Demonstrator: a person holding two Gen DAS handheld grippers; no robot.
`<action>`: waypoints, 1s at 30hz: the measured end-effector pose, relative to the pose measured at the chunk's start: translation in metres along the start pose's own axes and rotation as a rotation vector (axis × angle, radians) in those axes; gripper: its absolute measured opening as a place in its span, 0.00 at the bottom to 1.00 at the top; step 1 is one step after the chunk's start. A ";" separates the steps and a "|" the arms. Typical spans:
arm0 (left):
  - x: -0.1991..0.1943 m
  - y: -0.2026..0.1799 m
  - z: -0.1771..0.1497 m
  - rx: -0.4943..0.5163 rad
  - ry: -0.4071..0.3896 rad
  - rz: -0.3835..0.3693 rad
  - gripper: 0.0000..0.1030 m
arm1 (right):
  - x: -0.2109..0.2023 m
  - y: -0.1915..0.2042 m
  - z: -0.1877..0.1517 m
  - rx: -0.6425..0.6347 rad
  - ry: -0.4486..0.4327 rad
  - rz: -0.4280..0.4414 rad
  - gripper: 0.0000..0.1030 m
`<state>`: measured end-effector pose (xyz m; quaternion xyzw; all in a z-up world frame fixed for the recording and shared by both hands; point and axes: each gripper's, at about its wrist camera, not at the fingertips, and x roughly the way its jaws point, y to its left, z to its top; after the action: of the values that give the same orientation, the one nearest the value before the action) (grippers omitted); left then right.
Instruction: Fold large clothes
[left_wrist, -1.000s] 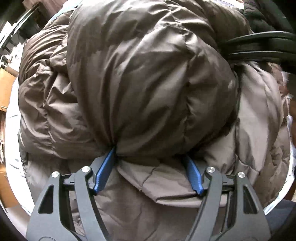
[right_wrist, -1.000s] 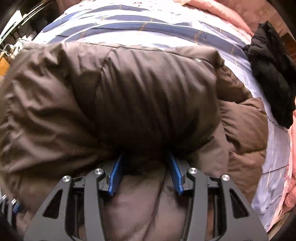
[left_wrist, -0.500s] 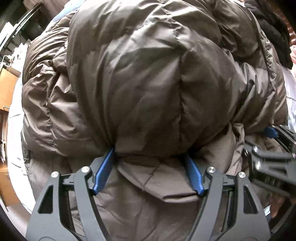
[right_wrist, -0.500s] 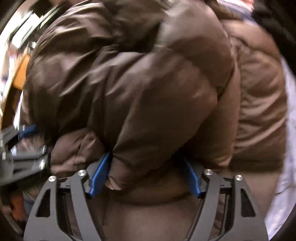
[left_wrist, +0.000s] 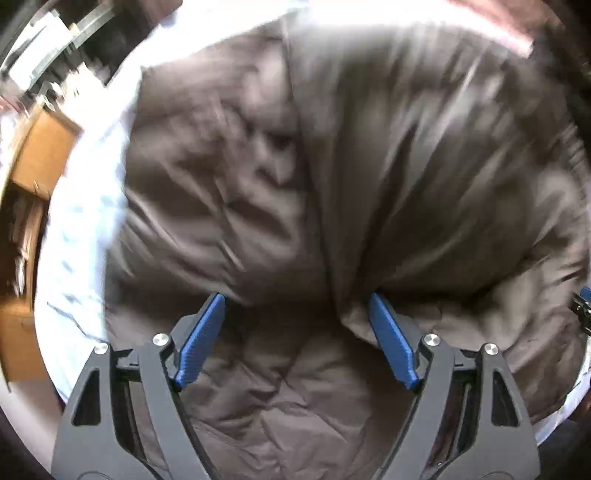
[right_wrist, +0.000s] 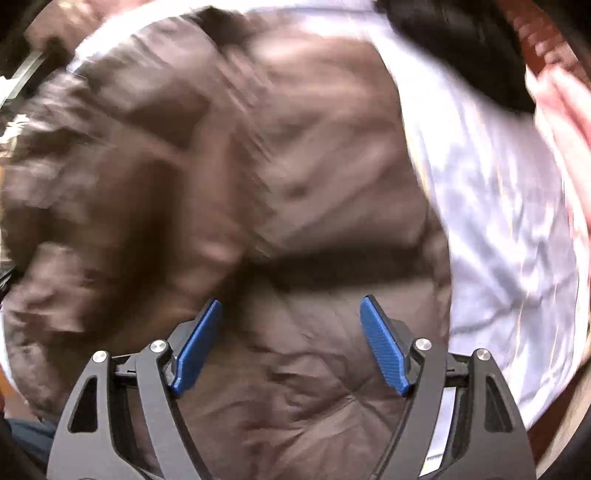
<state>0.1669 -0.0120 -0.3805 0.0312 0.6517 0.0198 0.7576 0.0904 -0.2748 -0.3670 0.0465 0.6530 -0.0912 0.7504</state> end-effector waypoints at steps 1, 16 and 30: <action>0.004 -0.001 0.000 -0.017 0.006 -0.005 0.78 | 0.017 -0.004 -0.003 0.014 0.042 -0.004 0.76; -0.089 -0.087 -0.047 0.371 -0.331 -0.026 0.76 | -0.102 0.037 0.140 0.060 -0.266 0.484 0.77; -0.028 -0.095 -0.029 0.391 -0.148 -0.026 0.80 | 0.014 0.080 0.261 0.149 0.042 0.459 0.44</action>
<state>0.1326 -0.1077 -0.3646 0.1706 0.5861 -0.1194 0.7831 0.3614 -0.2465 -0.3479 0.2509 0.6324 0.0347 0.7320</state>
